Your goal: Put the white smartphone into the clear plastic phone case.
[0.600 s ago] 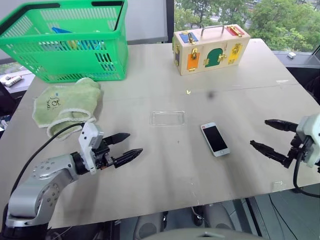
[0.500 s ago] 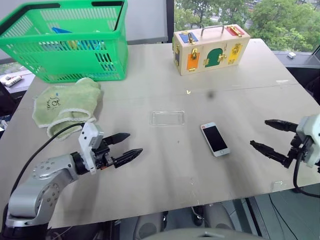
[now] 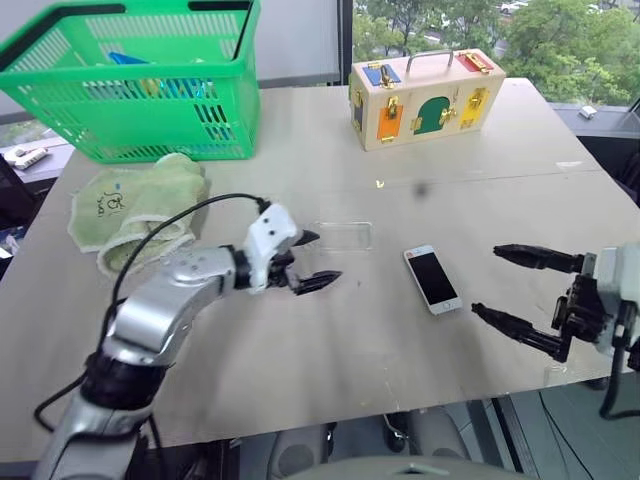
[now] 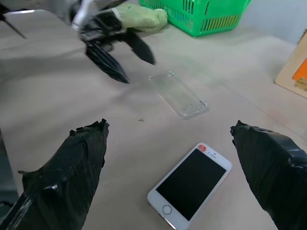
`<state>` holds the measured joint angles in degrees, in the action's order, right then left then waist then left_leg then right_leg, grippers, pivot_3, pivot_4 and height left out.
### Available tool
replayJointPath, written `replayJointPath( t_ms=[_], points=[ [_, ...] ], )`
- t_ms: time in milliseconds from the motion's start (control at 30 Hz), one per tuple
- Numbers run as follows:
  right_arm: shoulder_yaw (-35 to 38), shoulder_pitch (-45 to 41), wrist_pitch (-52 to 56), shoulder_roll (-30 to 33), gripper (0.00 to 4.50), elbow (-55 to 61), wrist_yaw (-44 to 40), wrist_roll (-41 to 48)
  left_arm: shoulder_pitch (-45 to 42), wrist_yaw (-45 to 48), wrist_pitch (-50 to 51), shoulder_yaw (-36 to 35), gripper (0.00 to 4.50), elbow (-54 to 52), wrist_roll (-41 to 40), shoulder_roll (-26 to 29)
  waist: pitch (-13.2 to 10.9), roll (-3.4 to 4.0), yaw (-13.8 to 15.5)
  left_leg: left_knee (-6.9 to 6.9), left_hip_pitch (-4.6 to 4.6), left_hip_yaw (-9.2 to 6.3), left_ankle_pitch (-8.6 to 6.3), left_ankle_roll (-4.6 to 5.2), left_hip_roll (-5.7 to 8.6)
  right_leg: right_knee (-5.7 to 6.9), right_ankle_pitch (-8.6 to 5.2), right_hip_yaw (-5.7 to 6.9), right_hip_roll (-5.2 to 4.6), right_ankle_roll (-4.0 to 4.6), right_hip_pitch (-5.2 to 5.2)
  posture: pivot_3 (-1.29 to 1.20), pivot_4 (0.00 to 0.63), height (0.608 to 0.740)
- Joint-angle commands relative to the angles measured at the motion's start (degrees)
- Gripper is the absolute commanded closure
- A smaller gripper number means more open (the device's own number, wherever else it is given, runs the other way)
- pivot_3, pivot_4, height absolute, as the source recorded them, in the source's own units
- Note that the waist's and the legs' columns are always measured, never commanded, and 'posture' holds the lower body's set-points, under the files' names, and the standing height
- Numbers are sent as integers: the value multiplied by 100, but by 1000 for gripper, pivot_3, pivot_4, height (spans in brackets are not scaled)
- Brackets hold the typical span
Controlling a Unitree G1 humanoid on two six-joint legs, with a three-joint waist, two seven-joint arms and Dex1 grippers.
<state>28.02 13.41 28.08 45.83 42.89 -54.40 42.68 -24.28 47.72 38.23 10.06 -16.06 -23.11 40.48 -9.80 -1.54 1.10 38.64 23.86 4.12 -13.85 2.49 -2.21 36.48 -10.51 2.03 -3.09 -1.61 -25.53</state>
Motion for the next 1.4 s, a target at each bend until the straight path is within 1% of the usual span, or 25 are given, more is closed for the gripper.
replayJointPath(
  t_ms=[33,267,300,367,400,433,467,500,533,600,700,867,933,1000,1100,1233,1333,1400],
  points=[
    [97,132,-137,-29,2,265,132,-43,-507,65,-139,357,90,833,439,-210,0,0,-16,0,-1,0,0,0,2,1,0,-1,2,0,0,0,150,740],
    [65,511,-213,-127,2,516,437,-324,-1333,442,-1281,1014,90,2738,1404,-687,0,-1,-18,0,-1,4,0,0,2,3,0,-12,9,0,-2,0,150,740],
    [46,536,-142,-135,0,567,538,-312,-1436,486,-1455,1064,605,3049,1514,-790,0,-3,-16,1,0,6,0,0,3,3,0,-13,8,0,-2,0,150,740],
    [27,604,-21,-125,0,688,671,-264,-1605,708,-1480,1074,1285,3454,1527,-953,3,-4,-2,2,-1,5,0,0,2,3,0,-13,7,0,-1,0,150,740],
    [24,646,12,-121,0,754,722,-251,-1676,807,-1566,1110,1972,3594,1603,-971,4,-5,1,5,0,3,0,1,3,4,0,-12,7,0,0,0,150,740],
    [35,695,24,-120,0,810,750,-237,-1726,950,-1569,1128,2231,3658,1620,-970,5,-5,-1,5,0,2,0,1,2,4,0,-12,7,0,0,0,150,740],
    [44,726,32,-119,0,847,772,-226,-1758,1048,-1591,1133,2604,3706,1649,-971,6,-7,-9,6,0,2,0,1,2,4,0,-13,7,0,1,0,150,740],
    [59,793,13,-125,0,883,761,-232,-1765,1200,-1611,1121,3243,3687,1635,-956,6,-6,-13,6,0,2,0,1,0,4,0,-13,7,0,1,0,150,740],
    [59,846,-11,-123,0,904,742,-254,-1742,1386,-1590,1113,3713,3599,1583,-915,6,-6,-14,6,0,3,0,1,0,4,0,-14,7,0,1,0,150,740],
    [43,937,-66,-98,0,919,692,-329,-1645,1620,-1567,1074,4421,3396,1510,-863,6,-6,-21,6,-1,2,0,1,0,4,0,-15,7,0,1,0,150,740],
    [-25,985,-113,-71,0,896,665,-430,-1433,1748,-1427,952,4421,2996,1386,-817,6,-6,-31,6,-1,4,0,1,-3,5,0,-18,8,0,0,0,150,740],
    [-22,1057,-123,-50,0,910,608,-474,-750,1916,-300,659,4421,1190,789,-374,6,-6,-32,5,0,3,0,0,-13,6,0,-18,8,0,-2,0,150,740],
    [-34,1056,-128,-33,0,876,599,-524,-448,1888,-117,662,4421,652,716,-227,6,-6,-23,5,0,2,0,0,-14,6,0,-17,7,0,-3,0,150,740],
    [-123,1021,-127,-18,0,819,628,-632,-232,1778,-65,718,4421,352,735,-185,6,-6,-16,8,-1,1,0,1,-13,7,0,-17,4,0,-1,0,150,740],
    [-312,890,47,14,0,774,804,-721,-79,1555,-189,904,4421,284,919,-299,6,-6,-13,14,-1,0,0,1,-10,10,0,-18,3,0,1,0,150,740],
    [-401,824,224,87,0,813,948,-799,-159,1233,-292,1050,4421,551,1084,-665,6,-7,-10,23,-1,-1,0,1,-6,17,0,-21,2,0,2,0,150,740],
    [-424,874,287,85,0,840,998,-816,-241,1204,-418,1107,4421,778,1138,-835,6,-7,-15,25,0,-1,0,1,-4,17,0,-22,4,0,1,0,150,740],
    [-498,896,348,84,0,850,1097,-928,-252,1336,-451,1071,4421,883,1002,-914,6,-7,-15,25,0,-2,0,1,-2,17,0,-21,8,0,1,0,150,740]
  ],
)
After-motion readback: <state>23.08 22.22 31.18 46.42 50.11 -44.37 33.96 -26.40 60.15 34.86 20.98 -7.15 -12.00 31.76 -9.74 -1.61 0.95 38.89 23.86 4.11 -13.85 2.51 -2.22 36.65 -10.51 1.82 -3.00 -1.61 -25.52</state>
